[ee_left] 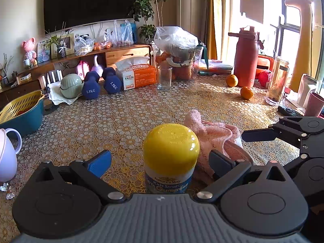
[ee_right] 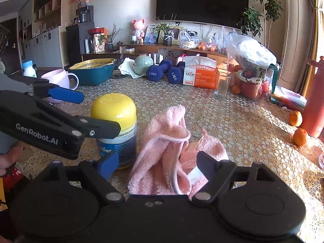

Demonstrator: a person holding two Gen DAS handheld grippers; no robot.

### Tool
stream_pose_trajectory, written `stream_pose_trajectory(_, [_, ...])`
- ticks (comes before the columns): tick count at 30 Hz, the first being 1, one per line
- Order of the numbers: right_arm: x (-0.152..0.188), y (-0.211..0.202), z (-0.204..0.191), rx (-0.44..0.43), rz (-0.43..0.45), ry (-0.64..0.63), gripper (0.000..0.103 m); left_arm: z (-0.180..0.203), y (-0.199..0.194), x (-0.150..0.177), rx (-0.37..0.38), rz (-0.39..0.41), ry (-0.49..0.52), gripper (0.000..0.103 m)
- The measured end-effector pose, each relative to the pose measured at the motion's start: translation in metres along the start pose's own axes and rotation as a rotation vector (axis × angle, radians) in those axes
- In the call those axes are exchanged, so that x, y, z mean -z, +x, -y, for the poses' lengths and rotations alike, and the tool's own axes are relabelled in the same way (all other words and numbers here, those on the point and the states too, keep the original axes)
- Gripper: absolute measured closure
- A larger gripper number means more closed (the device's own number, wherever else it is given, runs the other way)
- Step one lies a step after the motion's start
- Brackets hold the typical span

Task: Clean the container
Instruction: 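Hold the yellow-lidded gummies jar in the left gripper while the right gripper brings the pink towel onto it, then wipe the pink towel over the jar lid with the right gripper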

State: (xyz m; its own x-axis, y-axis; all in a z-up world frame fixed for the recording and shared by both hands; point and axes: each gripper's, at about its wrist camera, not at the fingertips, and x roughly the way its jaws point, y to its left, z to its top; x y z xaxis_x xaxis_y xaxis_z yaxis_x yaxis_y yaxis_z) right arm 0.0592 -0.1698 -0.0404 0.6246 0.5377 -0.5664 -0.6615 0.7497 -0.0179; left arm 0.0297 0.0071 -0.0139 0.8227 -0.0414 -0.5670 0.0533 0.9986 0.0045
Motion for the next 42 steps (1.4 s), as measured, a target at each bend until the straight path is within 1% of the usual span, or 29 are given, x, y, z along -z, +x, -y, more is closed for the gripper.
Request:
stream_pose_trajectory(3, [-0.003,0.012,0.004,0.005,-0.008,-0.012,0.021,-0.002,0.003,0.001,0.007,-0.005,0.001,0.000])
stream_pose_trajectory(6, [-0.003,0.022,0.006,-0.012,-0.027,-0.028,0.021,-0.004,0.006,0.004,0.013,-0.014,0.008,0.000])
stream_pose_trajectory(9, [-0.001,0.033,0.011,-0.001,-0.056,-0.033,0.022,-0.004,0.008,0.006,0.017,-0.020,0.018,0.000])
stream_pose_trajectory(10, [0.001,0.037,0.013,0.003,-0.067,-0.028,0.027,-0.004,0.008,0.006,0.022,-0.019,0.022,0.000])
stream_pose_trajectory(11, [0.002,0.039,0.016,0.000,-0.075,-0.021,0.034,-0.003,0.009,0.007,0.026,-0.018,0.026,0.000])
stream_pose_trajectory(15, [0.002,0.041,0.019,0.012,-0.068,-0.032,0.052,0.000,0.008,0.009,0.030,-0.013,0.053,0.000])
stream_pose_trajectory(16, [0.001,0.041,0.020,0.014,-0.064,-0.027,0.067,0.001,0.008,0.009,0.027,-0.012,0.060,0.000])
stream_pose_trajectory(17, [-0.001,0.040,0.023,0.012,-0.065,-0.018,0.079,0.002,0.008,0.009,0.025,-0.010,0.066,0.000])
stream_pose_trajectory(18, [-0.004,0.039,0.026,0.005,-0.063,-0.002,0.081,0.003,0.008,0.010,0.025,-0.008,0.071,0.000])
stream_pose_trajectory(19, [-0.006,0.036,0.029,-0.007,-0.052,0.018,0.087,0.003,0.008,0.010,0.022,-0.007,0.077,0.000])
stream_pose_trajectory(22, [-0.019,0.021,0.032,-0.013,0.005,0.028,0.088,0.005,0.010,0.010,0.005,-0.002,0.098,0.000])
stream_pose_trajectory(25, [-0.035,0.002,0.033,-0.037,0.067,0.038,0.089,0.006,0.011,0.008,-0.005,0.004,0.105,0.001])
stream_pose_trajectory(28, [-0.055,-0.014,0.031,-0.085,0.119,0.039,0.089,0.007,0.013,0.006,-0.010,0.015,0.113,0.001])
stream_pose_trajectory(30, [-0.063,-0.021,0.026,-0.115,0.139,0.028,0.089,0.007,0.015,0.005,-0.003,0.016,0.119,0.004])
stream_pose_trajectory(31, [-0.067,-0.024,0.023,-0.133,0.145,0.020,0.089,0.008,0.017,0.005,-0.005,0.014,0.122,0.008])
stream_pose_trajectory(32, [-0.069,-0.025,0.020,-0.152,0.148,0.011,0.089,0.009,0.018,0.005,-0.006,0.012,0.126,0.014])
stream_pose_trajectory(33, [-0.071,-0.027,0.017,-0.171,0.151,0.005,0.089,0.008,0.019,0.005,-0.004,0.009,0.126,0.018])
stream_pose_trajectory(34, [-0.073,-0.028,0.012,-0.198,0.151,-0.004,0.089,0.008,0.020,0.006,0.003,0.005,0.121,0.026])
stream_pose_trajectory(35, [-0.074,-0.028,0.008,-0.225,0.147,-0.015,0.089,0.007,0.020,0.005,0.012,0.004,0.116,0.031])
stream_pose_trajectory(37, [-0.074,-0.027,-0.001,-0.274,0.129,-0.036,0.089,0.007,0.020,0.005,0.026,0.005,0.118,0.039])
stream_pose_trajectory(39, [-0.073,-0.023,-0.009,-0.315,0.104,-0.053,0.089,0.009,0.020,0.005,0.022,0.005,0.127,0.039])
stream_pose_trajectory(42, [-0.071,-0.012,-0.017,-0.341,0.067,-0.064,0.089,0.011,0.020,0.007,0.016,0.012,0.140,0.039])
